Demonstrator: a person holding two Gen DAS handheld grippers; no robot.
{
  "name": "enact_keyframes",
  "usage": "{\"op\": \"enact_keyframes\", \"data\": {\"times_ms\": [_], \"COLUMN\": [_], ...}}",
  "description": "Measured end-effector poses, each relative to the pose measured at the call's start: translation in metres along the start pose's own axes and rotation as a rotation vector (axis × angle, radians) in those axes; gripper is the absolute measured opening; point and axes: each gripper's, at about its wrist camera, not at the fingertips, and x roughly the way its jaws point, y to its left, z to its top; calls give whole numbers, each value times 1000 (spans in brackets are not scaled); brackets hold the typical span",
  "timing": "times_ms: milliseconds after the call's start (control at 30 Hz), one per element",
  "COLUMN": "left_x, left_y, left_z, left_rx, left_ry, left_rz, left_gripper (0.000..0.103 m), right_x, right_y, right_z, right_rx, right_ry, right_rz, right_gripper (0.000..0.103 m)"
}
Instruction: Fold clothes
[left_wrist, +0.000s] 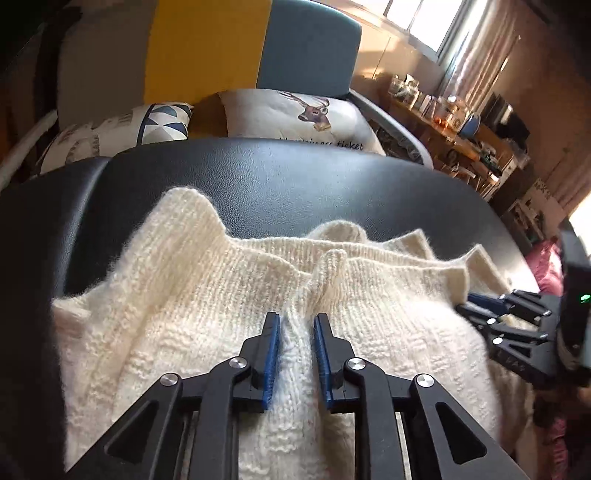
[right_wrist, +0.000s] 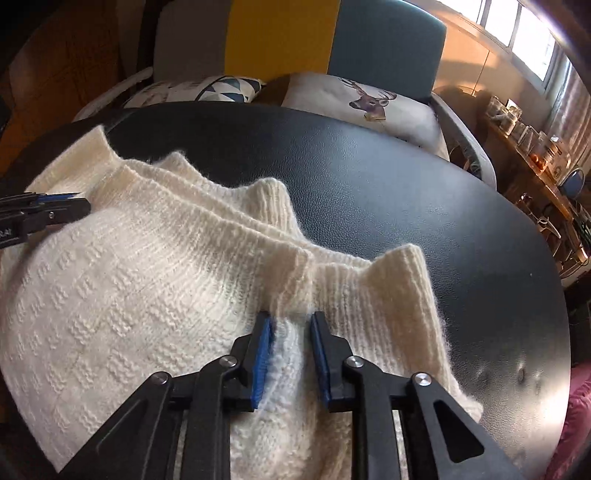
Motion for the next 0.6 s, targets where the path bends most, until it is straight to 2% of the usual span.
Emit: {"op": "enact_keyframes", "data": {"times_ms": [33, 100, 167, 233, 300, 367, 433, 500, 567, 600], "left_x": [-12, -40, -60, -69, -72, -63, -53, -29, -5, 4], "left_y": [8, 26, 41, 50, 50, 38, 26, 13, 8, 11], "left_z": [3, 10, 16, 20, 21, 20, 20, 20, 21, 22], "left_rx": [-24, -40, -4, 48, 128, 221, 316, 412, 452, 440], "left_ry": [-25, -101, -149, -157, -150, -114, -74, -2, 76, 97], "left_rz": [-8, 47, 112, 143, 134, 104, 80, 125, 142, 158], "left_gripper": [22, 29, 34, 35, 35, 35, 35, 35, 35, 35], "right_x": [0, -2, -9, -23, -30, -33, -25, -13, -6, -2], "right_y": [-2, -5, -5, 3, 14, 30, 51, 71, 80, 84], "right_z": [-2, -2, 0, 3, 7, 11, 10, 9, 8, 7], "right_rx": [10, 21, 33, 20, -13, -55, -103, -146, -137, -128], "right_ry": [-2, -4, -16, -82, -126, -146, -126, -90, -77, -72], "right_rz": [6, 15, 14, -13, 26, 78, 122, 144, 156, 162], "right_gripper": [22, 23, 23, 23, 26, 26, 26, 26, 26, 26]}}
